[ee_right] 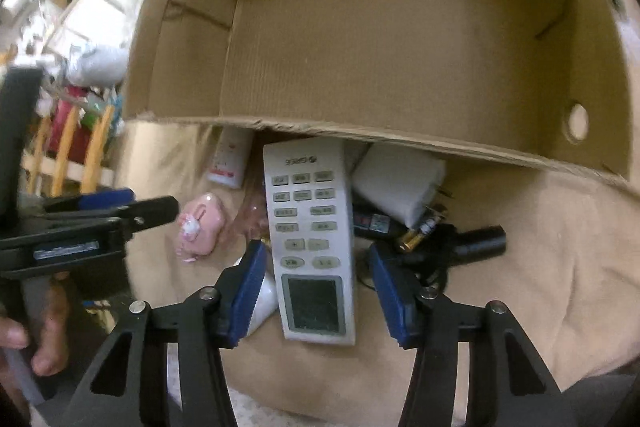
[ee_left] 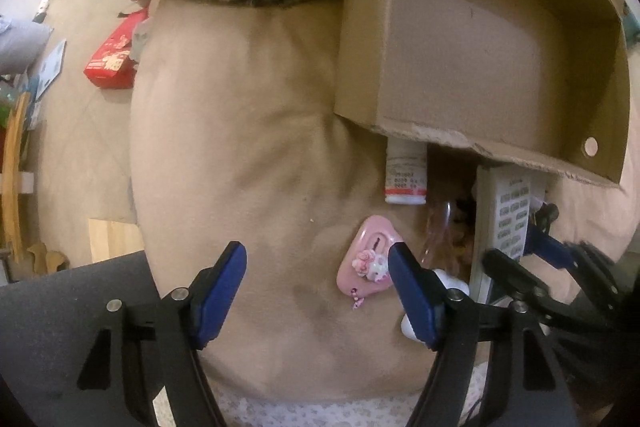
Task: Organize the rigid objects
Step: 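Grasp the pink keychain with the left tool while the right tool grasps the white remote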
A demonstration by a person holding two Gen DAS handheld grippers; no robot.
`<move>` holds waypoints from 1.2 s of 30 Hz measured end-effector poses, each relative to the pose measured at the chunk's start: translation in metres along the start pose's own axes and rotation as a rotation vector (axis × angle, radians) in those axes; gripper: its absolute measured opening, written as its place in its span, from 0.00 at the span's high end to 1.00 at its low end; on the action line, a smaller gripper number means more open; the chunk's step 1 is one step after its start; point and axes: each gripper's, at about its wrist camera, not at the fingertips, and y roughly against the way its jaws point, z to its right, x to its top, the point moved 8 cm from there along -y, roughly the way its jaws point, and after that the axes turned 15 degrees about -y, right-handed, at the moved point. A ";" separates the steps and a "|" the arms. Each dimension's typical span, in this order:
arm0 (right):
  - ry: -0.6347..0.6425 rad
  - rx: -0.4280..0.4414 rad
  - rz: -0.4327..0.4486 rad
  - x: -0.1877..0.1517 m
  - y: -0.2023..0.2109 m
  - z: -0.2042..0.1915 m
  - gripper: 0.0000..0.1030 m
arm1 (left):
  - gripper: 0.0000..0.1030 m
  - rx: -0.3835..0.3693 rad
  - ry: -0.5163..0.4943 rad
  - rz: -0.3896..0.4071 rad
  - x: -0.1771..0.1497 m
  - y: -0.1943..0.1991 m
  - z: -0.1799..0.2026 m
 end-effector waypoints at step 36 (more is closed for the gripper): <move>-0.019 0.015 0.041 -0.013 0.014 0.008 0.54 | 0.67 0.007 -0.098 -0.050 -0.011 -0.029 0.045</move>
